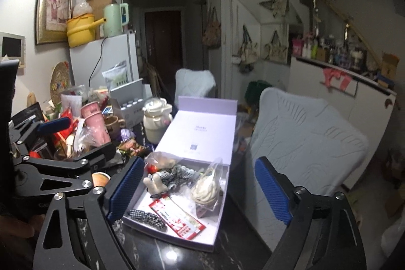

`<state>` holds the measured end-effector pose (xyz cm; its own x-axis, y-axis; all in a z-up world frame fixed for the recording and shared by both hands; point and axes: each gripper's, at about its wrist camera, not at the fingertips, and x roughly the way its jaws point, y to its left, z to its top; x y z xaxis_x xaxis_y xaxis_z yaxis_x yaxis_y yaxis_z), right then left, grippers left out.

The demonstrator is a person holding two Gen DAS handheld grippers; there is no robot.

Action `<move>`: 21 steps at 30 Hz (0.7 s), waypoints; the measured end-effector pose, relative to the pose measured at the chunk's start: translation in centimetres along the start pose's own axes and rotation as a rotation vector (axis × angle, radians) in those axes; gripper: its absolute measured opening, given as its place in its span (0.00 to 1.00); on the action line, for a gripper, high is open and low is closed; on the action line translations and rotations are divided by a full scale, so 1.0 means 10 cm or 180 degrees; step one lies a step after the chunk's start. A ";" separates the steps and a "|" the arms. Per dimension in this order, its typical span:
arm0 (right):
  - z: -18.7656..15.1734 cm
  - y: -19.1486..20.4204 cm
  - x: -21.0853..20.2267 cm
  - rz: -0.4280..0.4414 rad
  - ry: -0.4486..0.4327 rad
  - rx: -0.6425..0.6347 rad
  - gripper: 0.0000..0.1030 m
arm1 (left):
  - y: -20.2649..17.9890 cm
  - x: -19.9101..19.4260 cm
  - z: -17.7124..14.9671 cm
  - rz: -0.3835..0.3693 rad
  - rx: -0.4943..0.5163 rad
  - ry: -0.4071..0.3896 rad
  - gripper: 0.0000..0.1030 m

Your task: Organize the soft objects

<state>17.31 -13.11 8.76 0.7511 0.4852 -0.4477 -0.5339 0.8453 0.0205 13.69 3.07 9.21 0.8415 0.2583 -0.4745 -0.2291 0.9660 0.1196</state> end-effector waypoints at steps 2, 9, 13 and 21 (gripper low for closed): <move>0.00 0.02 -0.15 -0.0030 -0.0058 -0.0014 0.92 | 0.00 -0.14 -0.01 -0.0034 -0.0002 -0.0048 0.98; -0.08 0.08 -0.62 -0.0099 -0.0203 0.0038 0.95 | -0.02 -0.58 -0.13 -0.0043 0.0004 -0.0172 0.98; -0.19 0.13 -0.80 -0.0137 -0.0219 0.0020 0.95 | -0.05 -0.77 -0.26 -0.0086 0.0008 -0.0179 0.98; -0.48 0.16 -1.10 -0.0268 -0.0226 0.0111 0.95 | -0.12 -1.01 -0.55 -0.0090 0.0005 -0.0137 0.98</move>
<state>6.35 -18.18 9.37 0.8189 0.4258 -0.3848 -0.4549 0.8904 0.0173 2.82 -0.76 9.07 0.8679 0.2311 -0.4397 -0.2043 0.9729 0.1081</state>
